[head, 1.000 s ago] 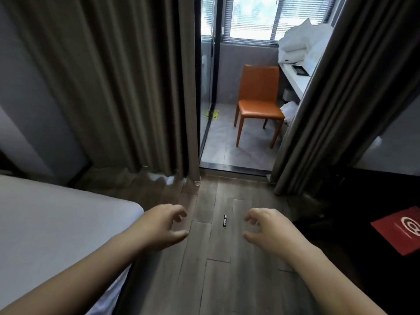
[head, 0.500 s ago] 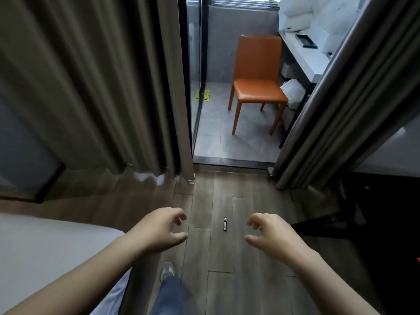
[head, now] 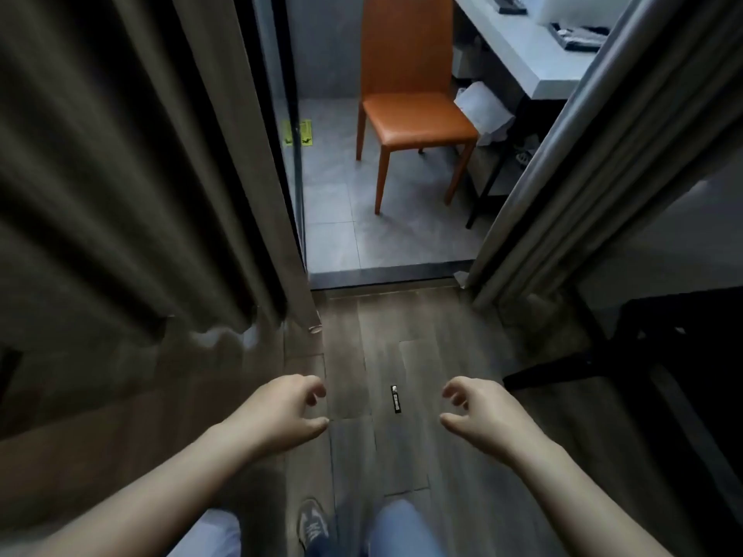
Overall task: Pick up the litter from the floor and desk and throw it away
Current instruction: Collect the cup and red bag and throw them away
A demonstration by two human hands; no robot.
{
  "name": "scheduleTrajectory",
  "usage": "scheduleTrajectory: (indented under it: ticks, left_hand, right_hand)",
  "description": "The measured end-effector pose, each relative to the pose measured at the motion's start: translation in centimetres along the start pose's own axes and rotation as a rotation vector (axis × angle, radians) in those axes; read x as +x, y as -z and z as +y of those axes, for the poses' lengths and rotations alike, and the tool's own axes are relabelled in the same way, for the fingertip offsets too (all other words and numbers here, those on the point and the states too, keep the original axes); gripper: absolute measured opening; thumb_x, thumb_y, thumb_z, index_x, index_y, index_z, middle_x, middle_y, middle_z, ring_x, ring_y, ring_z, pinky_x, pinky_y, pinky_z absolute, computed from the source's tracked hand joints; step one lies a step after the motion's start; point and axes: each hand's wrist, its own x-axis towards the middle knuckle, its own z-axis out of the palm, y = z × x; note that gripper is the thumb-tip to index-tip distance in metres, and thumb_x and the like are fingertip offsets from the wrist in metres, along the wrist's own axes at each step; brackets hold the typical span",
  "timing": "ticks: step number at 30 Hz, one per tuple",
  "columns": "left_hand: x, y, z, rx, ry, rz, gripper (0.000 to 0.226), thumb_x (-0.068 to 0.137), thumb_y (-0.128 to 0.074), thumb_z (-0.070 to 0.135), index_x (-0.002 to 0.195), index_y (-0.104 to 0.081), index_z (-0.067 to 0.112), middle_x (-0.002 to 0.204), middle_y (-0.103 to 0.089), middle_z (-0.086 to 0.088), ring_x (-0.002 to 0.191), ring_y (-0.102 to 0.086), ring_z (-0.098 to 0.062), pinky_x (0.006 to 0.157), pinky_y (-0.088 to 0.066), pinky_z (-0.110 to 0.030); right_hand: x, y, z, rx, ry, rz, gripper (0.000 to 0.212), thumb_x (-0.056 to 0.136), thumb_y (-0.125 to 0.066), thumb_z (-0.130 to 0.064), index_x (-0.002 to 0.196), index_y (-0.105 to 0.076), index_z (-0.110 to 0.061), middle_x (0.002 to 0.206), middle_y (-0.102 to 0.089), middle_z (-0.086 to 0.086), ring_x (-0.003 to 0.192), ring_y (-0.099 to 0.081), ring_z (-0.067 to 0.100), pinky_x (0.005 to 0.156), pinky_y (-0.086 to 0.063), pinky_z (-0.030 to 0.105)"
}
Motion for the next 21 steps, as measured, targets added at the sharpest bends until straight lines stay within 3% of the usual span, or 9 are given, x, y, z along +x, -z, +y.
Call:
scheduleTrajectory:
  ticks: [11,17,21]
  left_hand:
    - [18.6,2.2,-0.7,0.053,0.037,-0.075,0.033,0.083,-0.064,0.039,0.113,-0.060,0.026,0.105,-0.065,0.011,0.100,-0.060,-0.008,0.089,-0.049,-0.028]
    - [31.0,-1.3,-3.4,0.081,0.047,-0.189,0.031,0.082,-0.065,0.043,0.106,-0.061,0.024,0.092,-0.060,0.014,0.096,-0.061,-0.011,0.083,-0.050,-0.028]
    - [39.3,-5.7,-6.7,0.146,0.032,-0.260,0.034,0.081,-0.065,0.044,0.108,-0.060,0.023,0.100,-0.064,0.010,0.097,-0.061,-0.013,0.080,-0.047,-0.026]
  right_hand:
    - [16.3,-1.6,5.5,0.113,-0.153,-0.072,0.036,0.081,-0.059,-0.030,0.116,-0.061,-0.024,0.114,-0.065,-0.004,0.108,-0.058,0.014,0.084,-0.044,0.024]
    - [26.1,-7.0,10.0,0.172,-0.271,-0.091,0.035,0.083,-0.061,-0.035,0.115,-0.060,-0.020,0.113,-0.065,-0.001,0.109,-0.058,0.018,0.085,-0.044,0.027]
    - [32.9,-12.6,12.5,0.165,-0.317,-0.087,0.034,0.085,-0.060,-0.034,0.116,-0.060,-0.020,0.115,-0.064,0.000,0.110,-0.057,0.020,0.083,-0.042,0.026]
